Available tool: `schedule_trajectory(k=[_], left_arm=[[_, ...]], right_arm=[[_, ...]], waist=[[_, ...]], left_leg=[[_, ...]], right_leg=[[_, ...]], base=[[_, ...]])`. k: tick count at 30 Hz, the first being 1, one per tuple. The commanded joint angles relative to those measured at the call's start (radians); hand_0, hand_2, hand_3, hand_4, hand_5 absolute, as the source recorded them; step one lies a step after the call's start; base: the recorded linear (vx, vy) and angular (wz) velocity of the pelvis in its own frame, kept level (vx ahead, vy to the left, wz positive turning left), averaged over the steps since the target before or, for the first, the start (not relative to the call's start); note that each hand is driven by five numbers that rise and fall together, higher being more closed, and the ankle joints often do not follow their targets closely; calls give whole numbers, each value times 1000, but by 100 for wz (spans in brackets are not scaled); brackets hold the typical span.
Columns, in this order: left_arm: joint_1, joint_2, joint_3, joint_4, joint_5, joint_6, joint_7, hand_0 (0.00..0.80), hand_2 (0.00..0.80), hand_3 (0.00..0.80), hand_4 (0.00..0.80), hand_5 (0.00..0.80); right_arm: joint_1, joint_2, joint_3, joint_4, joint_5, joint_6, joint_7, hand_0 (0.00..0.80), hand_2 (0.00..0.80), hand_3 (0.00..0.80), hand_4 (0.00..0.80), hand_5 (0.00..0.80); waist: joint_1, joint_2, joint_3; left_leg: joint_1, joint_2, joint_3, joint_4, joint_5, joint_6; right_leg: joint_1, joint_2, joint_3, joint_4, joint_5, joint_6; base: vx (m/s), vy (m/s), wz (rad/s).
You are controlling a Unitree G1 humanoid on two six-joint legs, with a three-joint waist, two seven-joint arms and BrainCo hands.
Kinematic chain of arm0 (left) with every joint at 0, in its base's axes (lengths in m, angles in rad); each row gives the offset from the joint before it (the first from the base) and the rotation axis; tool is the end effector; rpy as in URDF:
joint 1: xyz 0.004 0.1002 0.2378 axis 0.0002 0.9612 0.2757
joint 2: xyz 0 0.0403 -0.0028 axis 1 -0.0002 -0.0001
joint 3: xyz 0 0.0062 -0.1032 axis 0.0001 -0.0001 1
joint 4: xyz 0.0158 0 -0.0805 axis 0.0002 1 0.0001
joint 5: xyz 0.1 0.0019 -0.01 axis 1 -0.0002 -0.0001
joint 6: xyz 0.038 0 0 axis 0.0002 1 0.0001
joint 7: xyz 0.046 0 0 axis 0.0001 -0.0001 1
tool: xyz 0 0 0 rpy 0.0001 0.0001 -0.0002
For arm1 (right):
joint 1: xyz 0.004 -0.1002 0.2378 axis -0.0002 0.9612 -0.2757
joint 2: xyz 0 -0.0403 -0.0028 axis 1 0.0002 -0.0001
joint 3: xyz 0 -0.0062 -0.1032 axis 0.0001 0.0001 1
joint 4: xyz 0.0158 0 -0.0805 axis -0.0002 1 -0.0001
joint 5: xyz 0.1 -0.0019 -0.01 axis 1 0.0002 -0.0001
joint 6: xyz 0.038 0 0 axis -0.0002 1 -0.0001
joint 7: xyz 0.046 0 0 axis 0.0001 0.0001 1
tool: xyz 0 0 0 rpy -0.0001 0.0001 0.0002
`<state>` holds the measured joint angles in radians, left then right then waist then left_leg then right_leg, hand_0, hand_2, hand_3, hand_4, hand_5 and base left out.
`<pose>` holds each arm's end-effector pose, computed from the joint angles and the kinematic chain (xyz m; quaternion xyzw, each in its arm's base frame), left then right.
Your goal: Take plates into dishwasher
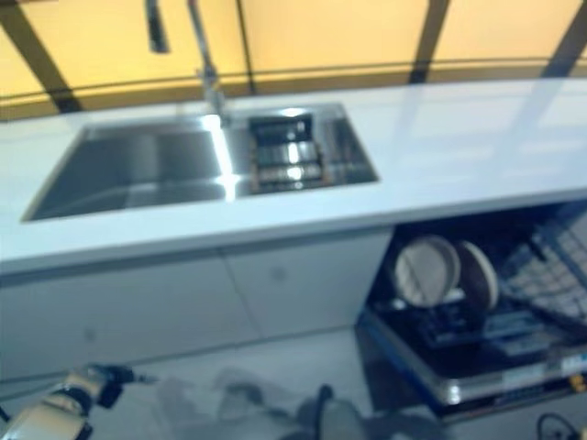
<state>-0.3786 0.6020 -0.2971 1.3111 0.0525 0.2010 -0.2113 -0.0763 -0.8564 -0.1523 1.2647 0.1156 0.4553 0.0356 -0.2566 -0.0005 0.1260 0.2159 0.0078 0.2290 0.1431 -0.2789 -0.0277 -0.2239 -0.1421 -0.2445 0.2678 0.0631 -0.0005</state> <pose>0.1778 0.3324 -0.0289 0.2867 0.5674 0.0277 0.7714 0.0685 -0.4221 0.0097 -0.1503 0.6298 -0.3646 0.6692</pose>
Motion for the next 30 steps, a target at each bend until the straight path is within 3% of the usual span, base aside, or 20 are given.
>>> schedule_trajectory(k=[1,4,5,8,10,14,17,20,30], left_arm=[[-55,34,-5,-33,8,-15,14,0,0,0,0,0],[-16,36,3,-35,35,8,9,0,0,0,0,0],[14,34,13,-43,59,21,3,0,0,0,0,0],[68,29,31,-38,92,29,-7,0,0,0,0,0],[117,19,61,-16,105,36,-5,0,0,0,0,0],[178,3,104,15,120,18,13,0,0,0,0,0],[194,-10,125,22,89,7,62,0,0,0,0,0],[193,-25,135,7,72,-10,66,0,0,0,0,0],[174,-47,86,-45,83,-52,100,0,0,0,0,0]], right_arm=[[28,60,2,64,-81,-1,-31,0,0,0,0,0],[55,104,31,69,-78,22,-40,0,0,0,0,0],[74,132,35,62,-59,31,-51,0,0,0,0,0],[98,174,34,59,-22,26,-79,0,0,0,0,0],[105,199,30,71,-12,5,-81,0,0,0,0,0],[112,241,28,81,17,-26,-131,0,0,0,0,0],[84,259,36,69,27,-27,-171,0,0,0,0,0],[63,264,43,77,30,-12,-173,0,0,0,0,0],[92,302,36,90,94,18,-182,0,0,0,0,0]], waist=[[-11,-35,63],[25,-24,64],[43,-1,61],[67,17,41],[91,28,12],[106,15,-18],[139,-12,-25],[143,-20,-29],[143,-29,-38]], left_leg=[[85,-96,22,-36,10,80],[32,-71,64,-84,96,76],[0,-43,72,-126,149,74],[-37,-20,56,-146,183,72],[-69,-2,42,-139,192,72],[-100,6,26,-71,152,83],[-112,34,114,21,102,76],[-106,43,121,-13,131,65],[-95,67,129,-110,196,42]], right_leg=[[-115,17,29,-203,223,172],[-56,-8,28,-41,177,161],[-28,-32,72,86,151,152],[50,-50,135,121,95,139],[121,-75,163,97,67,127],[177,-106,228,63,53,131],[221,-140,80,-39,-38,130],[227,-123,113,-76,-4,153],[232,-84,92,-124,-10,175]], base=[[-351,41,0],[-420,4,-28],[-369,-42,-60],[-294,-109,-25],[-254,-168,-24],[-157,-172,-38],[-173,-222,-55],[-128,-191,-31],[-77,-128,-5]])
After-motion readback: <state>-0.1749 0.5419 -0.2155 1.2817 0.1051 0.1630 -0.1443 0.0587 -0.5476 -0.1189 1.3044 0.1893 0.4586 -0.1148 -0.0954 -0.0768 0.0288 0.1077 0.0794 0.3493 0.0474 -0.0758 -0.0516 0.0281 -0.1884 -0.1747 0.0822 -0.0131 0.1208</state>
